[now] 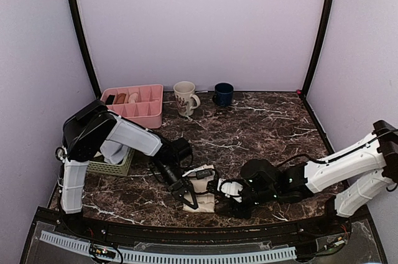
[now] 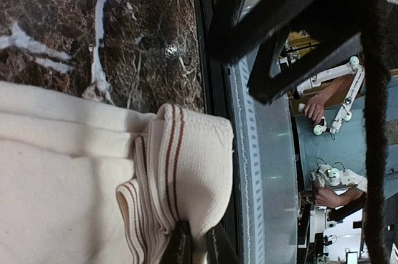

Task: Roll the underwear
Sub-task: Roll the underwear at the center of the board.

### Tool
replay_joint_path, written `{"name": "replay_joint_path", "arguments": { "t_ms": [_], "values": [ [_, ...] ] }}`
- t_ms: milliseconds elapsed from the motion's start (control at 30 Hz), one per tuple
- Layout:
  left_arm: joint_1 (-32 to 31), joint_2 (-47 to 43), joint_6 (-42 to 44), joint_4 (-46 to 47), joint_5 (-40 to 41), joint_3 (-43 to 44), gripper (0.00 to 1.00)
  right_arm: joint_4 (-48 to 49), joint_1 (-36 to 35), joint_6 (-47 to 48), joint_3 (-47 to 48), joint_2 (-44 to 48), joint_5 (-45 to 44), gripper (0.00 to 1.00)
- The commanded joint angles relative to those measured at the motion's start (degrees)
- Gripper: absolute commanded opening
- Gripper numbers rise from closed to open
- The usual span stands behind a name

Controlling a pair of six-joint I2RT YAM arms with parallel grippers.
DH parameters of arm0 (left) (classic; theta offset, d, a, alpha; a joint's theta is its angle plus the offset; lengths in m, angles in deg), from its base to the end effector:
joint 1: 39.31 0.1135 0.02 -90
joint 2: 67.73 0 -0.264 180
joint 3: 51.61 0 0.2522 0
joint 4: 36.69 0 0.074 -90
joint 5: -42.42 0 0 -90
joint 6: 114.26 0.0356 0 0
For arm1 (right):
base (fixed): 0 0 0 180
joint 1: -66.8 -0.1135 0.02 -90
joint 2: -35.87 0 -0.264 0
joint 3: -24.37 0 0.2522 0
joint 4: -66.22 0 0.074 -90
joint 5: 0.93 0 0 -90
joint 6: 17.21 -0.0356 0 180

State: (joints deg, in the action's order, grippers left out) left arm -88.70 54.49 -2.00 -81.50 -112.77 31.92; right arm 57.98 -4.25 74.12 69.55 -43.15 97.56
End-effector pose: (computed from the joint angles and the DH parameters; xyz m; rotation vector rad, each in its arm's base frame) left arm 0.2148 -0.3002 0.0908 -1.5469 -1.9868 1.5976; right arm 0.0795 0.2479 0.1590 -1.4975 1.9113 0.7642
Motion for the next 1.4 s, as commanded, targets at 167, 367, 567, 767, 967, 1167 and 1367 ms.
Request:
{"name": "replay_joint_path", "arguments": {
  "t_ms": [167, 367, 567, 767, 967, 1167, 1367],
  "values": [
    [0.6, 4.2, -0.3, -5.2, 2.9, 0.1, 0.0, 9.3, -3.3, 7.3, 7.9, -11.7, -3.3, 0.45],
    [0.9, 4.2, -0.3, -4.8, 2.9, -0.2, 0.0, 9.5, -3.5, 8.7, 8.9, -17.3, -3.0, 0.4],
    [1.2, 3.4, 0.4, -4.7, 3.8, 0.1, 0.03, 7.4, -3.5, 8.1, 8.3, -19.0, -2.9, 0.05],
    [5.2, -5.1, -2.8, 0.1, 6.4, -2.8, 0.31, 4.4, -3.0, 3.3, 8.5, -15.9, 4.0, 0.0],
    [13.1, -26.8, -10.2, 15.3, 19.2, -13.2, 0.46, 2.2, 2.7, 0.2, 9.0, -18.3, 8.6, 0.0],
    [13.4, -45.4, -13.0, 24.8, 35.2, -23.6, 0.54, 2.4, 9.2, 0.2, 11.5, -22.6, 8.6, 0.0],
    [13.2, -59.1, -18.1, 26.4, 47.3, -28.0, 0.92, 3.5, 13.8, -21.3, 14.0, -28.3, 40.0, 0.0]
  ]
}}
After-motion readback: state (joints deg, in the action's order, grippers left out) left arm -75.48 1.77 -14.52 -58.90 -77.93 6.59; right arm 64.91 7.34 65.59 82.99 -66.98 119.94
